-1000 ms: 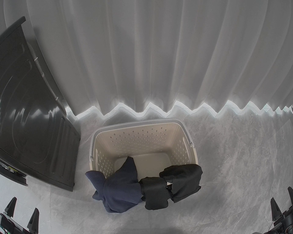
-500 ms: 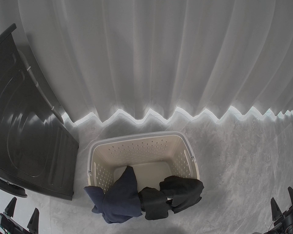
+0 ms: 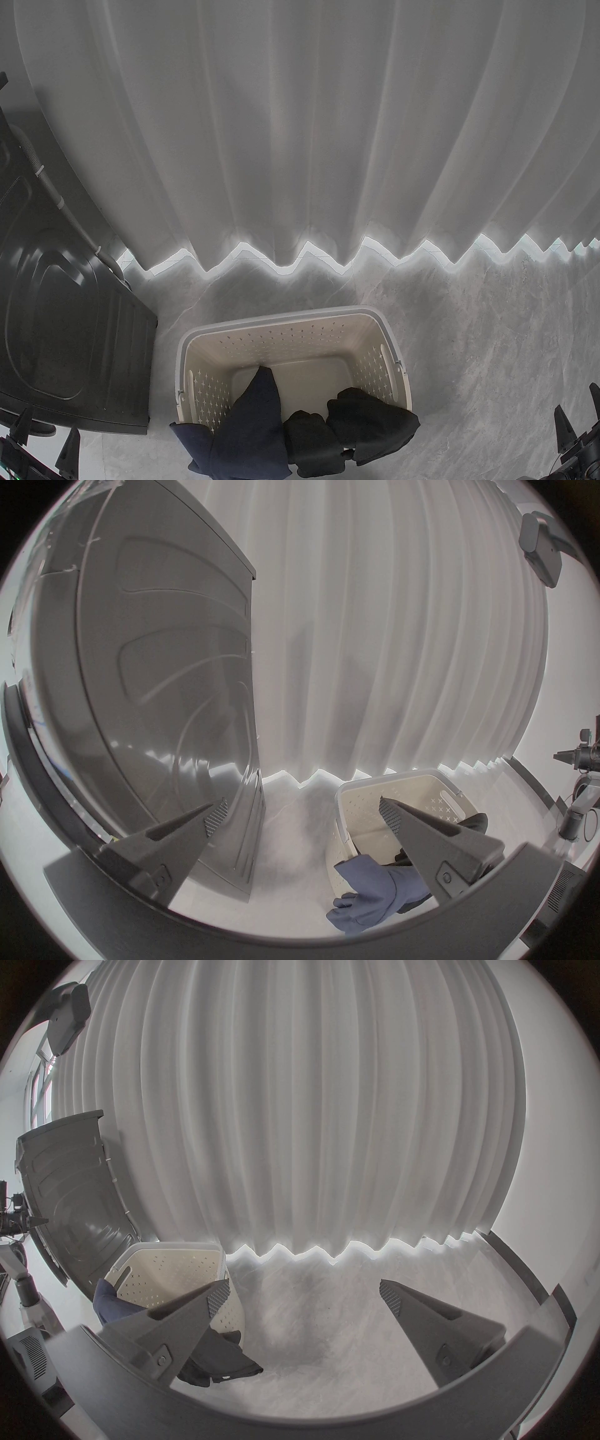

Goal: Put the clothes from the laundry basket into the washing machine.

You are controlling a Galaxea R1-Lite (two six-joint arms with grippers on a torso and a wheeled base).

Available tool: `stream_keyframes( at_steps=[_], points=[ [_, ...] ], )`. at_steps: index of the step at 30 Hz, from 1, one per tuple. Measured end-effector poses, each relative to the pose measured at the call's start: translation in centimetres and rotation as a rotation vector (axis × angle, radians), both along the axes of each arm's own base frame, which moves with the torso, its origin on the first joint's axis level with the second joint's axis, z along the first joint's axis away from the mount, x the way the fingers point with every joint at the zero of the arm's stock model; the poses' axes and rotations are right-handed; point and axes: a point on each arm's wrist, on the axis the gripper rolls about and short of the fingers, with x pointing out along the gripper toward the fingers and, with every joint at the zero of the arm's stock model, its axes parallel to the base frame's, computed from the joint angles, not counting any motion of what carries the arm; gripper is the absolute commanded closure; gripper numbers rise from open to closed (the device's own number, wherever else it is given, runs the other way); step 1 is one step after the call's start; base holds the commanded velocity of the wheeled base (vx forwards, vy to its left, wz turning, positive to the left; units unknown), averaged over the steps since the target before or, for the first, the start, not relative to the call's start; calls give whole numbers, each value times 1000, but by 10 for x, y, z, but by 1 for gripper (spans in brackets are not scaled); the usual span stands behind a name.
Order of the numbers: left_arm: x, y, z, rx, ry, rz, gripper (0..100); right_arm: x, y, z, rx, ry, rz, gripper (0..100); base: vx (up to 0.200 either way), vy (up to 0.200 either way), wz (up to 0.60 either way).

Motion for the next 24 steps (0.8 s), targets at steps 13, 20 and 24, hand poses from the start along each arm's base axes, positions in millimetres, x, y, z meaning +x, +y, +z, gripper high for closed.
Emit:
stream_keyframes(
  at_steps=[13,20,24],
  points=[
    [0,0,0,-1,0,0,0,0,0,0,0,0,0,0,62,0,0],
    [0,0,0,-1,0,2,0,0,0,0,0,0,0,0,57,0,0],
    [0,0,0,-1,0,1,0,0,0,0,0,0,0,0,0,0,0]
  ],
)
